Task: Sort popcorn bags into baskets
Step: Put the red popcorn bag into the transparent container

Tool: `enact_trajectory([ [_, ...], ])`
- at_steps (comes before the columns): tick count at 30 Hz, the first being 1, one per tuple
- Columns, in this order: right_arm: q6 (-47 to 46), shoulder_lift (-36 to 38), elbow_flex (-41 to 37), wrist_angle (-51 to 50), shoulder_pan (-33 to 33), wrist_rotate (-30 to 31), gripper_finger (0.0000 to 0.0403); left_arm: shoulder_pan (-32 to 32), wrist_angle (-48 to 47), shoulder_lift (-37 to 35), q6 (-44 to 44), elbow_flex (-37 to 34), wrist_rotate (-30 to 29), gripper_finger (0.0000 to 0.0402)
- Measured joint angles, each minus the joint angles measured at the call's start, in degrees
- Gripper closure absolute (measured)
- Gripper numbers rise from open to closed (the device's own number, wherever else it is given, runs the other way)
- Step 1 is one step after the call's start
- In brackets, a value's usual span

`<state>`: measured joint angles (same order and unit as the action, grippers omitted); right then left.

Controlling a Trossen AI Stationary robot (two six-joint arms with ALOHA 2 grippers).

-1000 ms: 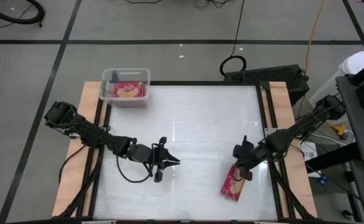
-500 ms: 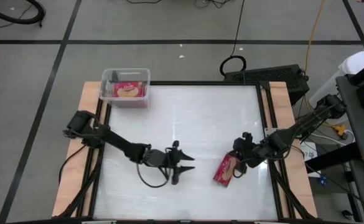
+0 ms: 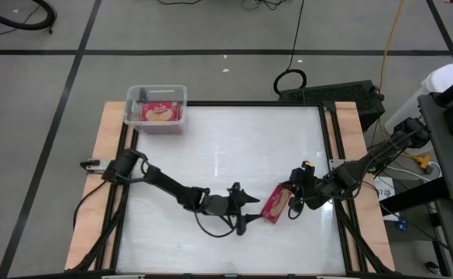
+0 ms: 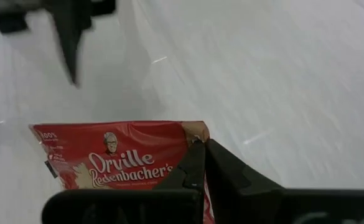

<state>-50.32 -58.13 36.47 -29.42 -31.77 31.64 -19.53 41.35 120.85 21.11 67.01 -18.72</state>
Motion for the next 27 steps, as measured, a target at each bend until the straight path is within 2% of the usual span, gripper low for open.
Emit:
enact_trajectory([
  [7,0.13,-0.09,0.0,1.81,-0.37,2.07,0.0403,1.77,-0.98,5.51,5.14,3.16,-0.11,0.0125],
  [11,-0.08,-0.09,0.0,1.82,-0.7,4.86,0.0403,1.92,-0.94,5.78,4.63,3.18,-0.15,0.015],
  [17,0.0,-0.09,0.0,3.44,-0.7,7.56,0.0403,2.12,1.79,5.74,1.43,3.19,0.7,0.0241],
  [21,0.52,-0.37,0.0,5.66,-0.7,7.69,0.0403,3.26,-0.11,5.74,0.71,3.18,1.16,0.0312],
  [25,0.48,-1.36,0.0,5.96,-0.71,7.78,0.0403,4.29,-0.17,5.76,0.26,3.16,5.37,0.0374],
  [27,0.43,-2.1,0.0,5.97,-0.72,7.72,0.0403,4.74,-0.45,5.76,-0.17,3.16,7.34,0.0388],
])
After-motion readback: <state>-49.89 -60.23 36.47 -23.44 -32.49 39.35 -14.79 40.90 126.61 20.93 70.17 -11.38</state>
